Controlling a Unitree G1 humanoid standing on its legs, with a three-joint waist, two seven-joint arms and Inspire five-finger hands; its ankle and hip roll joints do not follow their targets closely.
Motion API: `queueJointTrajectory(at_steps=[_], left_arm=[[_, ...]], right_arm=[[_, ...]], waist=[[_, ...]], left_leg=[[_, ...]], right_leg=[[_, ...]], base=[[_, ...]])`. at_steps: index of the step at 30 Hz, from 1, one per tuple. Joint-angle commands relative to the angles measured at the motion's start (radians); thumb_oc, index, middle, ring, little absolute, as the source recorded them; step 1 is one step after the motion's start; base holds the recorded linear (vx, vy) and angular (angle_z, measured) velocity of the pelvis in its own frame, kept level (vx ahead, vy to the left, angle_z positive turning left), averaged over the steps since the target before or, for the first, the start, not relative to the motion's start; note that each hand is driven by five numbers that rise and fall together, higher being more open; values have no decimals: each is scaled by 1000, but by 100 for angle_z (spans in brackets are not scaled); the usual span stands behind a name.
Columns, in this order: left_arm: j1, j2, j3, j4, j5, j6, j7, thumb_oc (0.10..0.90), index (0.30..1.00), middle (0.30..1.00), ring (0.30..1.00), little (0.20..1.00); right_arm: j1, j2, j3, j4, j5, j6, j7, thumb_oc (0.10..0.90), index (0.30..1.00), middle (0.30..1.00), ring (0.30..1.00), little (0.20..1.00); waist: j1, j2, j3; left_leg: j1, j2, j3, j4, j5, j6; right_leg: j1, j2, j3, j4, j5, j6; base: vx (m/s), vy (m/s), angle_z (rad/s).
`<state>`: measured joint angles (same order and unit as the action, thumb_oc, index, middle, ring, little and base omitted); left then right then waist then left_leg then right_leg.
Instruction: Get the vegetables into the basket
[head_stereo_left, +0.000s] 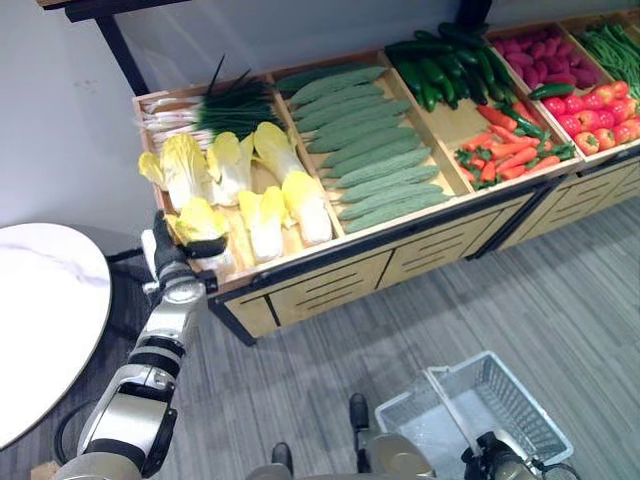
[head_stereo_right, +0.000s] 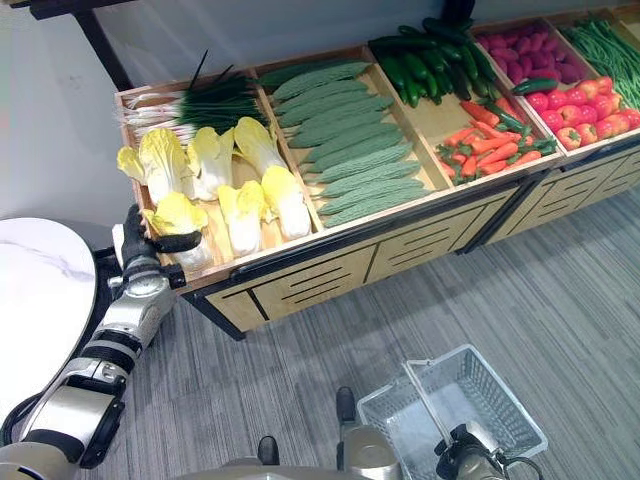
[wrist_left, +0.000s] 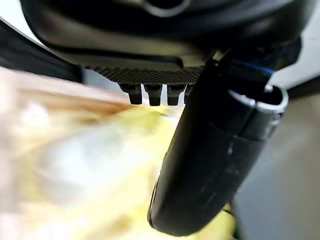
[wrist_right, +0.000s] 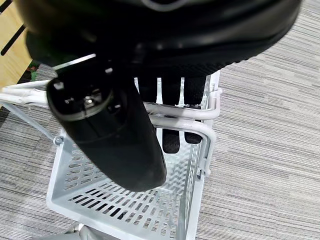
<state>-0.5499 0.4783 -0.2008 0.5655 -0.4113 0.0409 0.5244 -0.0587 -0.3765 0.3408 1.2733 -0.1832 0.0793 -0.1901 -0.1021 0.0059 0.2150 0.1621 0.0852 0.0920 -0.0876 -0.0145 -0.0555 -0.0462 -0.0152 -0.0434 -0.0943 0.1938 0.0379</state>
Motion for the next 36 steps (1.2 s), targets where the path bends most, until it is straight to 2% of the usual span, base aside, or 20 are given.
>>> queueJointTrajectory(at_steps=[1, 7, 15, 26, 36], left_arm=[[-237, 39, -30, -15, 50, -118, 6, 900, 1000, 1000, 1000, 1000], [-202, 27, -14, -7, 81, -94, 3, 900, 1000, 1000, 1000, 1000], [-179, 34, 4, 82, 102, -64, 18, 900, 1000, 1000, 1000, 1000], [-207, 54, -17, 253, 149, -29, 45, 900, 1000, 1000, 1000, 1000], [-211, 36, -20, 323, 149, -17, 67, 900, 1000, 1000, 1000, 1000]], right_arm=[[16, -27, 56, 37, -22, 8, 8, 400, 300, 300, 300, 300], [25, -25, 55, 45, -31, 10, 12, 400, 300, 300, 300, 300], [31, -27, 54, 35, -33, 8, 8, 400, 300, 300, 300, 300], [7, -31, 66, 26, -25, 0, -17, 400, 300, 300, 300, 300], [-16, -24, 83, 13, -17, -7, -40, 400, 300, 300, 300, 300]], waist=[[-34, -4, -76], [-33, -7, -80], [-37, -15, -72], [-50, -23, -29], [-50, -28, -10]], left_leg=[[-29, 4, 15, 0, -3, -59], [-26, 9, 14, 0, -3, -62], [-33, 16, 23, 0, -1, -65], [-94, 25, 30, 0, 20, -68], [-127, 25, 31, 0, 28, -68]], right_leg=[[137, -38, 8, 7, -194, 88], [142, -34, 6, 7, -198, 87], [133, -27, 9, 7, -196, 90], [66, -20, 12, 7, -172, 91], [28, -22, 16, 7, -160, 91]], base=[[0, 0, 0], [0, 0, 0], [0, 0, 0], [-36, -6, -5], [-11, -1, -2]])
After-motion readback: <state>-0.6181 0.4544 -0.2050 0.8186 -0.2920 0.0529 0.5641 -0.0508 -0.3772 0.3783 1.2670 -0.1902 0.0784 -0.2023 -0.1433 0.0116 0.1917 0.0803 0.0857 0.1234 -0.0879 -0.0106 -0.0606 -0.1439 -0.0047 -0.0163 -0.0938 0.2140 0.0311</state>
